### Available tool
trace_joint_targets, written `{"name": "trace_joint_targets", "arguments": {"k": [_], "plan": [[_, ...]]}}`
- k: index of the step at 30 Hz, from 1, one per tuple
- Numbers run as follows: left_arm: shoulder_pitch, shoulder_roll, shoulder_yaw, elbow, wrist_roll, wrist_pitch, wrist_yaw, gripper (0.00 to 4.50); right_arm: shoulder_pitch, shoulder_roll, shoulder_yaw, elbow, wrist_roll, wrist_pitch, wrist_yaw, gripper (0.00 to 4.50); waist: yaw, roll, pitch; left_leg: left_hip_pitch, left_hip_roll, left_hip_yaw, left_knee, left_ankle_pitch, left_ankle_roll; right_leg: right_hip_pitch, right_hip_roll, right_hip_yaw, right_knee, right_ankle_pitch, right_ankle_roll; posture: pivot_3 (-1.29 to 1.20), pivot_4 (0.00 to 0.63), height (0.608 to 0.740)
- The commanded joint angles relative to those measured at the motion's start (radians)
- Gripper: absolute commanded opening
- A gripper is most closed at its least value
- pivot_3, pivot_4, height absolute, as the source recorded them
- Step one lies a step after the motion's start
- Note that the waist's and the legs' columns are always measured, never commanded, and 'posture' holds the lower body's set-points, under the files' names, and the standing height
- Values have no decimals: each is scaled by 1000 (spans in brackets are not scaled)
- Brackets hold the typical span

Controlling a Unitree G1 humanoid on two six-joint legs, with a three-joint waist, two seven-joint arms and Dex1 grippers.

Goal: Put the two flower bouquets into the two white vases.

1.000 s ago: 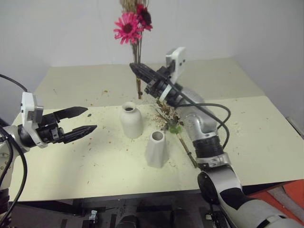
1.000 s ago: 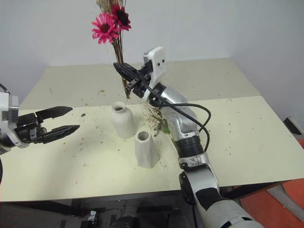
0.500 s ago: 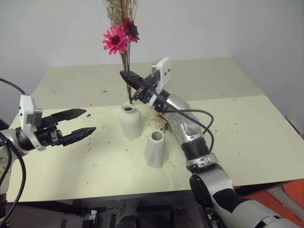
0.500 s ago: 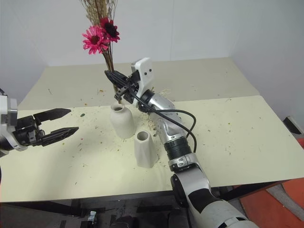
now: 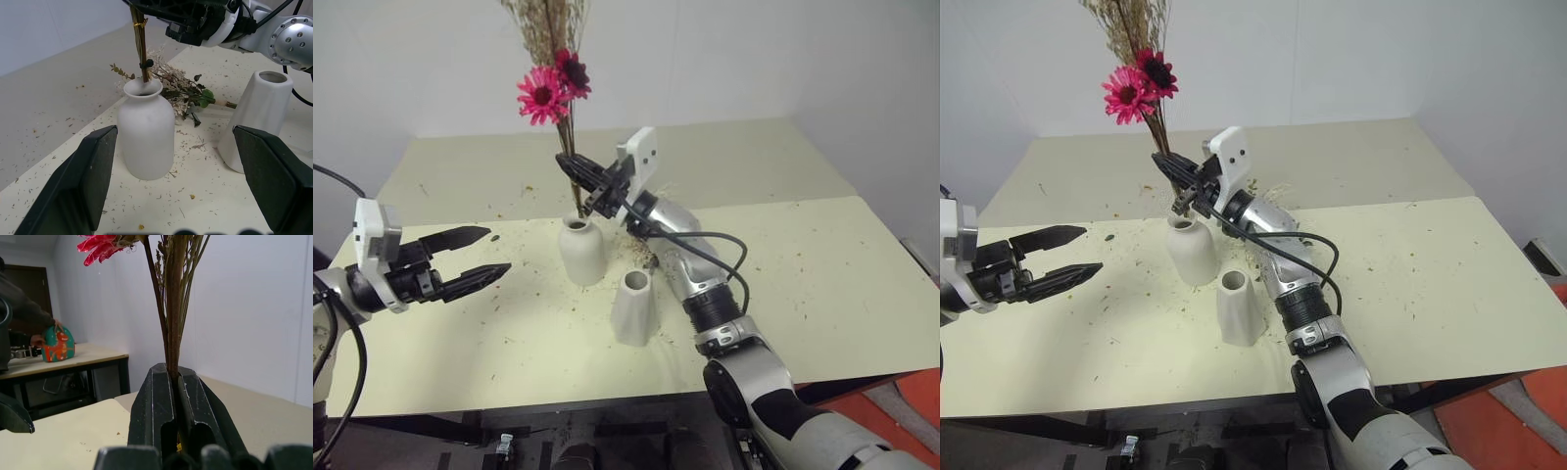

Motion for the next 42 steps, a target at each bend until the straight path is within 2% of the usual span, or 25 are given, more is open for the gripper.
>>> {"name": "trace_joint_targets", "arguments": {"k": [1, 20, 21, 32, 39, 42], "plan": [[-1, 12, 45, -29, -24, 1, 3, 4113, 11, 46, 9, -10, -2, -42, -1, 12, 0, 0, 0, 0, 0, 0, 0, 0, 0, 0, 0, 0, 0, 0, 0, 0, 150, 740], [-2, 7, 36, -30, -21, -5, 4, 4113, 60, 40, 54, 4, -26, -72, 9, 12, 0, 0, 0, 0, 0, 0, 0, 0, 0, 0, 0, 0, 0, 0, 0, 0, 150, 740], [-2, 7, 35, -31, -21, -5, 4, 4113, 61, 39, 54, 0, -23, -70, 11, 621, 1, 0, 0, 0, 0, 0, 0, 0, 0, 0, 0, 0, 0, 0, 0, 0, 150, 740], [-40, 6, 3, 1, -6, -15, -7, 4113, 86, 18, 63, -35, -24, -64, 35, 4335, 0, 0, 0, 0, 0, 0, 0, 0, 0, 0, 0, 0, 0, 0, 0, 0, 150, 740], [-66, 3, -24, 19, 6, -22, -16, 4113, 90, -87, 88, -125, -38, 71, 102, 4422, 2, 0, 0, 0, 0, 0, 0, 0, 0, 0, 0, 0, 0, 0, 0, 0, 150, 740], [-76, 1, -37, 27, 8, -27, -18, 4113, 69, -159, 110, -186, -48, 202, 134, 4422, 3, 0, 0, 0, 0, 0, 0, 0, 0, 0, 0, -1, 0, 0, 0, 0, 150, 740]]}}
